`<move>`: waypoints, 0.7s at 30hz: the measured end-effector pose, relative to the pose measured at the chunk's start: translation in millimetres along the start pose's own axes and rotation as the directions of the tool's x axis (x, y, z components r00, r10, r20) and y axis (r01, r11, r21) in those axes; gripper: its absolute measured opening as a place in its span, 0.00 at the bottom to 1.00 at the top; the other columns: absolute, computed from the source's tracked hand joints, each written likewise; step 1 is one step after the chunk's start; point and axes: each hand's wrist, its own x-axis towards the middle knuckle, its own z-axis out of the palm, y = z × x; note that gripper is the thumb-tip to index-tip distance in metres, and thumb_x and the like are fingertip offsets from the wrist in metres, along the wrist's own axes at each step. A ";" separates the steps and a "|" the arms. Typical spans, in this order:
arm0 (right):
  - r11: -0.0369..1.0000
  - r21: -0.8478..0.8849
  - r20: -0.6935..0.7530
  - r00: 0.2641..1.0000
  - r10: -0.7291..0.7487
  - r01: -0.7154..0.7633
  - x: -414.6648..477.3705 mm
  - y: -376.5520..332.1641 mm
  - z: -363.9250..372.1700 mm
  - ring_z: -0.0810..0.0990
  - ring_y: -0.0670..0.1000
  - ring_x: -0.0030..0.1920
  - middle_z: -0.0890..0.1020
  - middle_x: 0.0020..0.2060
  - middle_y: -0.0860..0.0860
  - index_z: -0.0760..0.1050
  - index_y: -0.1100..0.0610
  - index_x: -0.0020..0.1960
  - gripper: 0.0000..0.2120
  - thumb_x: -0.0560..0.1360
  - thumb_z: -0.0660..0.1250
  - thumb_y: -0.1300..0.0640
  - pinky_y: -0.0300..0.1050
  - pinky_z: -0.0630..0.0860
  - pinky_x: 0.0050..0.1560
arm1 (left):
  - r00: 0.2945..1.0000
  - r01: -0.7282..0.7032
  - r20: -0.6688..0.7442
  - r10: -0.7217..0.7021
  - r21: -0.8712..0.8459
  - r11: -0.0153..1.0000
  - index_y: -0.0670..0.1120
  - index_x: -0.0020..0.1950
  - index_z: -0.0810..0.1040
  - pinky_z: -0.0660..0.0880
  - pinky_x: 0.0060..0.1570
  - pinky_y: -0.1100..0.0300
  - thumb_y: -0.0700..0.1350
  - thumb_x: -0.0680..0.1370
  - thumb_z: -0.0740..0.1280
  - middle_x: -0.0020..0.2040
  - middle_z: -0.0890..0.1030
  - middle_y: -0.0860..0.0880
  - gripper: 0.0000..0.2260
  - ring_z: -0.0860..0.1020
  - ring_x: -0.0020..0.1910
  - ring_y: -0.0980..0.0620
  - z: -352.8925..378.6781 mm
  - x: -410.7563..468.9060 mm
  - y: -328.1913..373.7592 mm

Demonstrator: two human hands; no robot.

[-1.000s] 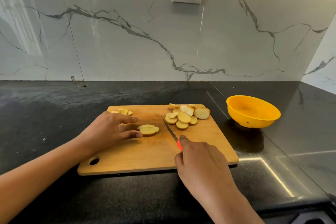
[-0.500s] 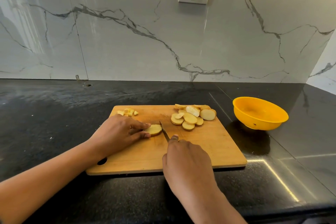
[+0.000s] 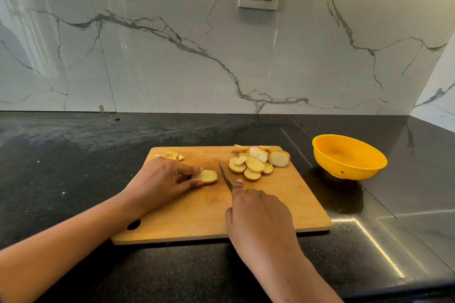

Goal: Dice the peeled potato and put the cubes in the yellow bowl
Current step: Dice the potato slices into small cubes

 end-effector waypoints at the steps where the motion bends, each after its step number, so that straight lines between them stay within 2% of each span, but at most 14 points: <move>1: 1.000 -0.002 0.001 1.000 -0.019 0.019 -3.6 -2.1 1.4 0.77 0.51 0.50 0.77 0.55 0.50 0.51 0.56 0.77 0.25 0.82 0.53 0.57 0.40 0.65 0.34 | 1.000 0.006 0.003 -0.006 0.000 1.000 0.55 0.58 0.80 0.78 0.50 0.61 0.81 0.61 0.43 0.51 0.83 0.57 0.45 0.80 0.46 0.61 -0.1 -1.0 0.4; 4: 0.999 0.006 0.005 0.999 -0.040 0.040 -6.6 -5.7 5.8 0.77 0.51 0.49 0.77 0.54 0.51 0.50 0.57 0.77 0.25 0.82 0.53 0.58 0.39 0.59 0.28 | 0.999 0.029 0.028 -0.030 0.011 1.000 0.56 0.59 0.80 0.77 0.51 0.63 0.80 0.60 0.48 0.52 0.83 0.58 0.42 0.80 0.48 0.61 -0.9 -2.5 1.1; 8: 1.000 0.005 0.011 1.000 -0.024 0.024 -2.5 -7.0 8.8 0.77 0.51 0.51 0.77 0.56 0.51 0.50 0.57 0.78 0.25 0.82 0.53 0.58 0.41 0.63 0.33 | 0.999 0.033 0.029 -0.034 0.021 0.999 0.56 0.57 0.81 0.75 0.52 0.66 0.65 0.70 0.66 0.53 0.82 0.57 0.21 0.80 0.50 0.60 -1.4 -3.1 4.4; 9: 1.000 0.001 0.009 1.000 -0.022 0.022 -2.5 -6.8 8.0 0.77 0.51 0.52 0.77 0.56 0.51 0.50 0.57 0.78 0.25 0.82 0.53 0.58 0.41 0.63 0.35 | 0.999 0.029 0.023 -0.030 0.030 0.999 0.55 0.57 0.81 0.74 0.52 0.67 0.61 0.72 0.68 0.53 0.82 0.57 0.17 0.79 0.51 0.60 -1.4 -3.6 4.7; 10: 1.000 -0.002 0.006 1.000 -0.016 0.016 -2.6 -5.9 6.7 0.77 0.51 0.52 0.77 0.57 0.51 0.50 0.57 0.78 0.25 0.82 0.53 0.58 0.41 0.64 0.37 | 0.999 0.032 0.027 -0.033 0.033 0.999 0.55 0.57 0.81 0.74 0.51 0.67 0.61 0.72 0.68 0.53 0.82 0.57 0.17 0.79 0.51 0.60 -1.5 -3.9 4.3; 13: 1.000 -0.018 -0.004 1.000 0.006 -0.006 -3.3 -1.6 3.1 0.77 0.51 0.53 0.77 0.57 0.51 0.50 0.56 0.78 0.26 0.82 0.53 0.57 0.41 0.64 0.37 | 0.997 0.061 0.039 -0.062 0.029 0.998 0.58 0.59 0.79 0.76 0.49 0.65 0.74 0.66 0.58 0.51 0.83 0.57 0.30 0.79 0.47 0.61 -2.7 -4.7 3.6; 14: 1.000 -0.026 -0.001 1.000 0.002 -0.002 -3.8 -1.4 3.6 0.77 0.51 0.52 0.77 0.57 0.51 0.50 0.56 0.78 0.26 0.82 0.53 0.57 0.41 0.63 0.35 | 0.996 0.075 0.042 -0.076 0.025 0.997 0.58 0.60 0.78 0.75 0.47 0.67 0.74 0.67 0.58 0.51 0.83 0.56 0.30 0.79 0.44 0.63 -4.0 -5.5 4.2; 17: 0.999 -0.020 0.027 0.999 -0.032 0.032 -7.3 -6.4 6.0 0.77 0.51 0.51 0.77 0.56 0.51 0.50 0.56 0.78 0.26 0.82 0.53 0.57 0.40 0.61 0.31 | 0.995 0.101 0.025 -0.102 0.009 0.995 0.55 0.61 0.78 0.70 0.40 0.74 0.59 0.71 0.69 0.53 0.83 0.54 0.20 0.75 0.33 0.71 -8.5 -7.5 4.8; 18: 0.999 -0.016 0.033 0.999 -0.038 0.038 -7.5 -7.3 5.6 0.77 0.51 0.51 0.77 0.56 0.51 0.50 0.56 0.78 0.26 0.82 0.53 0.57 0.40 0.62 0.32 | 0.994 0.102 0.026 -0.102 0.007 0.995 0.55 0.60 0.79 0.70 0.41 0.74 0.57 0.71 0.70 0.53 0.83 0.54 0.18 0.75 0.34 0.71 -9.3 -8.2 3.9; 21: 1.000 -0.009 0.004 1.000 -0.012 0.012 -3.3 -2.1 2.4 0.76 0.51 0.53 0.76 0.58 0.50 0.51 0.55 0.78 0.25 0.83 0.52 0.55 0.42 0.66 0.39 | 0.996 0.087 0.035 -0.087 0.003 0.996 0.56 0.59 0.79 0.74 0.51 0.66 0.60 0.71 0.68 0.53 0.83 0.55 0.18 0.79 0.49 0.63 -9.2 -9.6 1.8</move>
